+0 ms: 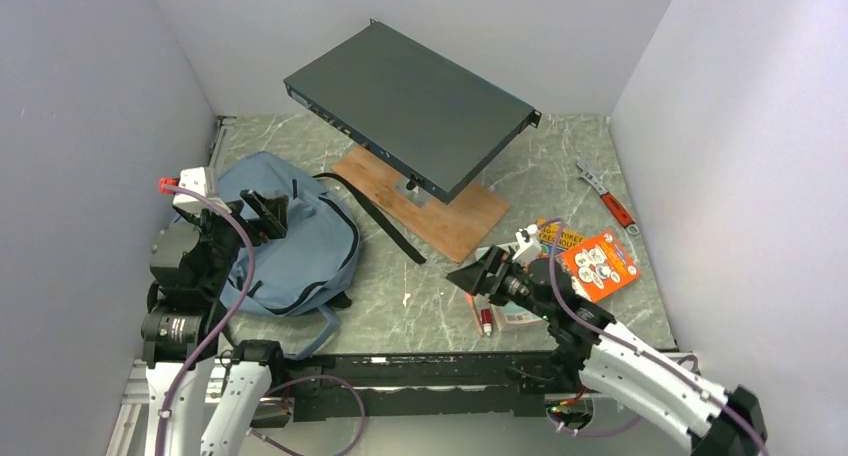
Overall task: Pack the student bag
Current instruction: Move the student bag to the center of the board.
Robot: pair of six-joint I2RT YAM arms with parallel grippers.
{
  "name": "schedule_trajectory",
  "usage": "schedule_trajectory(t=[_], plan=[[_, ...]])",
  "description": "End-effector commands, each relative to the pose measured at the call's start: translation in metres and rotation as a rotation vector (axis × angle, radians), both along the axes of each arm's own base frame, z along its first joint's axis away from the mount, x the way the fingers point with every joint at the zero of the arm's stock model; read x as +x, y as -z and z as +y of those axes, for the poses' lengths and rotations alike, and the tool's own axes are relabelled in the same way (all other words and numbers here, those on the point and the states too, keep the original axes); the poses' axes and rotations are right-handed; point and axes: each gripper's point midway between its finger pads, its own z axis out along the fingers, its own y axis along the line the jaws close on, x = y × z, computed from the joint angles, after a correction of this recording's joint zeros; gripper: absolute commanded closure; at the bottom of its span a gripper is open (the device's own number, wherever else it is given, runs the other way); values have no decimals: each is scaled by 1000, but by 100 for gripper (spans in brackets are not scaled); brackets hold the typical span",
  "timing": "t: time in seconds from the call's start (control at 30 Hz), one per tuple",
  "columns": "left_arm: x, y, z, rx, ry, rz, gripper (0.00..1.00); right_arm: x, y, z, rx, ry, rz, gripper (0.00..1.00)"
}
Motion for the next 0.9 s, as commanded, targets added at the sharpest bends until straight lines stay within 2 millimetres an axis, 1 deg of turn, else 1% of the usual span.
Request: schedule_trajectory(t=[0.0, 0.03, 0.1, 0.23, 0.27, 0.33, 0.37, 0.4, 0.43, 0.5, 0.6, 0.7, 0.8, 0.87], plan=[[-3, 18, -4, -55, 2, 63, 1, 7, -76, 49, 270, 43, -163, 0], [-3, 33, -5, -76, -7, 109, 1, 7, -72, 58, 237, 39, -165, 0], [-2, 68, -7, -111, -14, 222, 2, 6, -75, 73, 203, 29, -187, 0], [-1, 127, -42, -150, 154, 422, 0, 10, -73, 88, 209, 14, -174, 0], [-1, 142, -50, -143, 178, 479, 0, 10, -70, 89, 208, 12, -165, 0], [-2, 162, -69, -62, 200, 566, 0, 9, -63, 87, 206, 17, -151, 0], [-5, 171, -82, -7, 208, 604, 0, 8, -59, 85, 209, 23, -145, 0], [-6, 180, -89, 42, 193, 641, 0, 8, -57, 81, 209, 34, -138, 0], [-6, 191, -93, 83, 168, 679, 0, 7, -54, 77, 206, 46, -128, 0], [-3, 211, -94, 167, 98, 746, 2, 7, -50, 67, 199, 82, -115, 0], [6, 234, -99, 233, 49, 776, 9, 6, -50, 47, 205, 135, -117, 0], [12, 249, -103, 257, 26, 765, 21, 6, -47, 30, 205, 190, -116, 0], [14, 253, -102, 282, 6, 761, 37, 5, -42, 18, 197, 220, -113, 0], [13, 252, -101, 283, 6, 755, 53, 4, -39, 13, 185, 229, -116, 0]])
